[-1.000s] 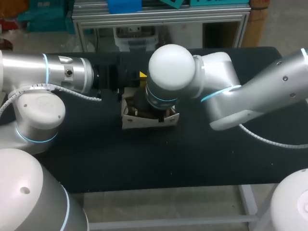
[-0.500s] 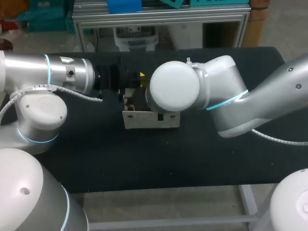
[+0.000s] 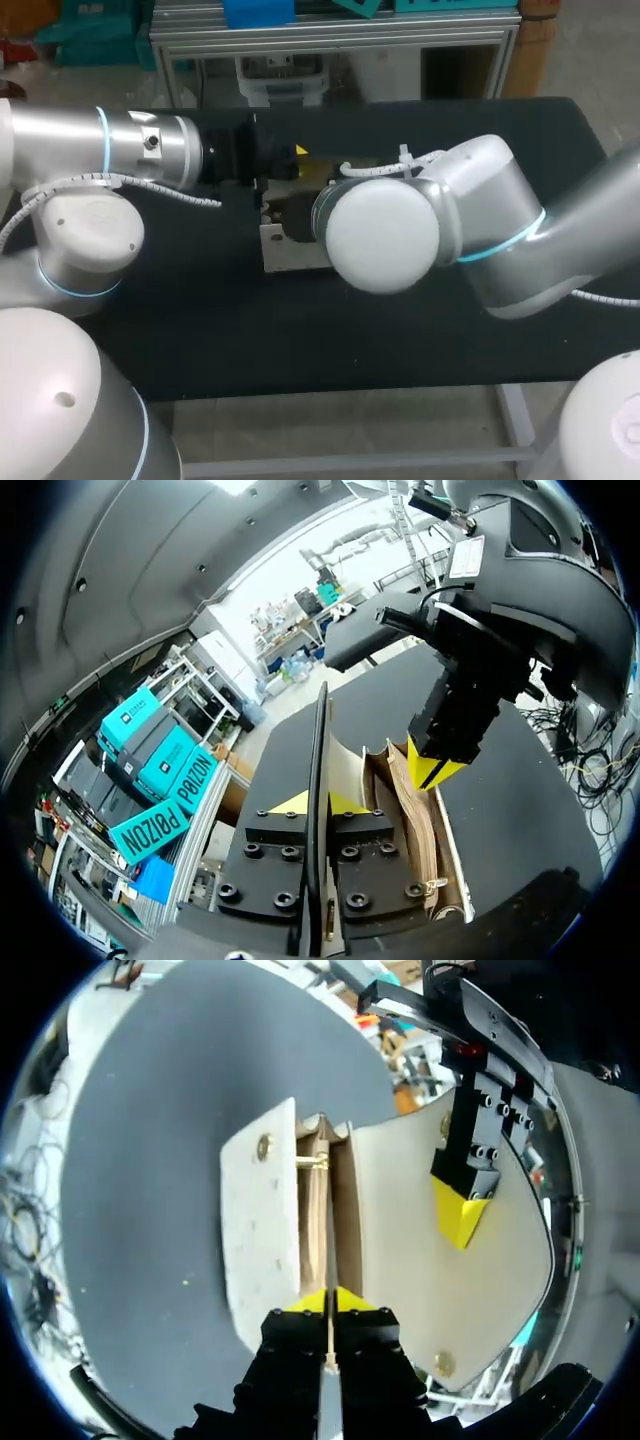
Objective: Pick up the bag, open it, inspect its contents, close it, and place it on the opposite side
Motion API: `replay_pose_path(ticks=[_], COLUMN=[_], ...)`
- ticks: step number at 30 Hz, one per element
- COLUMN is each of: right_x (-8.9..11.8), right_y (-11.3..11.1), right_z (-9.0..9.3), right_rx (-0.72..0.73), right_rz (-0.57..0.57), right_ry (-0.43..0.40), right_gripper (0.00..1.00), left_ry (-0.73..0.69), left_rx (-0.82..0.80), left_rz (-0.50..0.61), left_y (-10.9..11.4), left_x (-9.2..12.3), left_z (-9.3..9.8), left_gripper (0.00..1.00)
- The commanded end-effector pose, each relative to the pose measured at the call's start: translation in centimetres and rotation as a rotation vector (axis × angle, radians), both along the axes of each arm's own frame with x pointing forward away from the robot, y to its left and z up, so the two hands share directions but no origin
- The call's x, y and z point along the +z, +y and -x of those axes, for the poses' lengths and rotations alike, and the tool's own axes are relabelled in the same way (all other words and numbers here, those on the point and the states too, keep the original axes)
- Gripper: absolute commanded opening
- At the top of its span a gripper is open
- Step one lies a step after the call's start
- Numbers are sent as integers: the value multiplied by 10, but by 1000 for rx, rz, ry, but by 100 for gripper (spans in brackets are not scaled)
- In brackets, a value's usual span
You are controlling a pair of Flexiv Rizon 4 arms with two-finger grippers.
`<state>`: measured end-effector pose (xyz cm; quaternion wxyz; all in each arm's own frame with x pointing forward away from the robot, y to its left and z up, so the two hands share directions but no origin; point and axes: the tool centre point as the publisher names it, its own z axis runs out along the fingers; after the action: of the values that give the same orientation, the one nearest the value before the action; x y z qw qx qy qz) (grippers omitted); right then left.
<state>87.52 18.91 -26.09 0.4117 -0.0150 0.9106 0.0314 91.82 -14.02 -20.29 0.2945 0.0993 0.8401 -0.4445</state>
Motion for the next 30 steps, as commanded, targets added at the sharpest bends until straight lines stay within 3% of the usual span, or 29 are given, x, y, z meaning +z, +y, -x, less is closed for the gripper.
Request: replay_pose_path(ticks=[1,5,13,23,30], right_x=[2,2,-8,-27,-46], right_y=[-11,-14,-17,-22,-26], right_z=[16,24,36,42,42], right_rx=[6,6,0,-8,-18], right_rz=[-15,-21,-31,-53,-42], right_ry=[-36,-39,-13,10,22], right_gripper=[0,0,0,0,0], left_ry=[71,179,376,284,274], left_rx=[-2,-15,-43,-41,-55], left_rz=[-17,-16,1,-63,-64], left_y=[1,-1,-3,-7,-4], left_x=[8,-2,-39,-71,-92], left_z=[-1,-10,-51,-77,-78], left_gripper=[0,0,0,0,0])
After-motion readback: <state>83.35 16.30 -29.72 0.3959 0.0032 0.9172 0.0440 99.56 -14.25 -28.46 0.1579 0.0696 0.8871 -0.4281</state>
